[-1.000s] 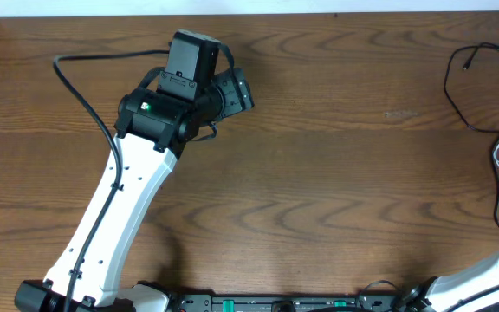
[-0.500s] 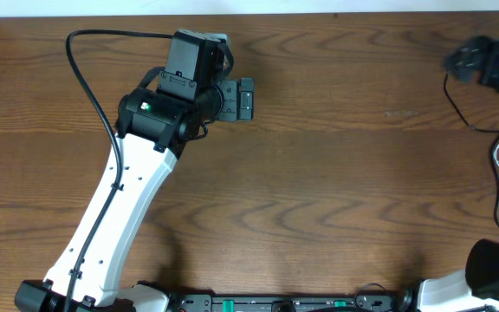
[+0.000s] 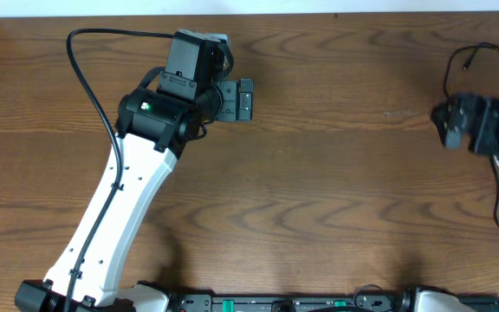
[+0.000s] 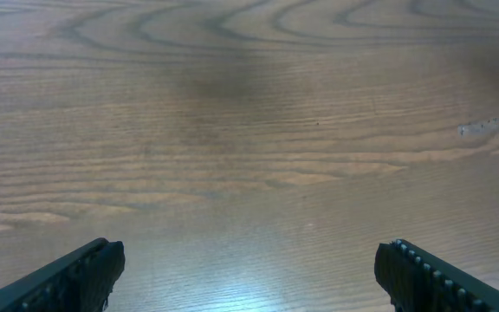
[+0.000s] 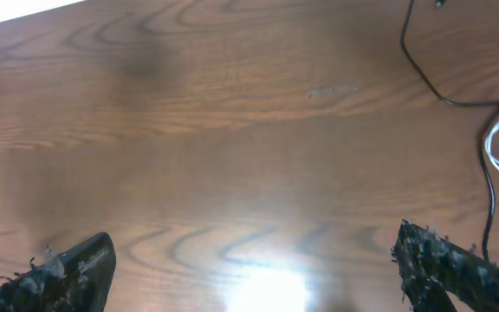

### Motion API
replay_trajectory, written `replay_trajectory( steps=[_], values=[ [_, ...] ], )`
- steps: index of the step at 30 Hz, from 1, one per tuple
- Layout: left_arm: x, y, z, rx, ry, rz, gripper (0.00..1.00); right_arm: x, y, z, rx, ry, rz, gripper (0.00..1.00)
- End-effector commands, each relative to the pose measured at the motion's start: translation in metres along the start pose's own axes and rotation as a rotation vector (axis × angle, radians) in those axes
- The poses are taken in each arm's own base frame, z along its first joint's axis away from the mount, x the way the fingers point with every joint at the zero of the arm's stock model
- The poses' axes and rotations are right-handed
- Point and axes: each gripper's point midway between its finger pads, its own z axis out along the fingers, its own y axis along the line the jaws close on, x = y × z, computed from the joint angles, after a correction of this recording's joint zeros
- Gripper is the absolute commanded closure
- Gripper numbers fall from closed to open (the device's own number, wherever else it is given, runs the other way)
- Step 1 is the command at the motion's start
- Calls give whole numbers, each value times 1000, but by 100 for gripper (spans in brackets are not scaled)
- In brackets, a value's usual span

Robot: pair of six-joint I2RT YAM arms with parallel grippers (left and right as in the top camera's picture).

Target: Untangle cables

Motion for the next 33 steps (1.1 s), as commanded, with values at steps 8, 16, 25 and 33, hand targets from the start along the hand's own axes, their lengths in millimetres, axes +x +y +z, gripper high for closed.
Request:
replay_trajectory(
  steps=[8,16,25,33],
  values=[
    [-1,2,-2,-11,-5,21,2,35,2,-43,54,-44,-18,1],
    [-1,2,-2,-11,-5,20,2,33,2,-58,77,-140,-74,1],
    [-1,2,-2,-11,-5,21,2,10,18,-22,-9,-481,-254,1],
    [-1,2,-2,-11,-5,21,2,42,23,38,-102,-712,-345,1]
  ],
)
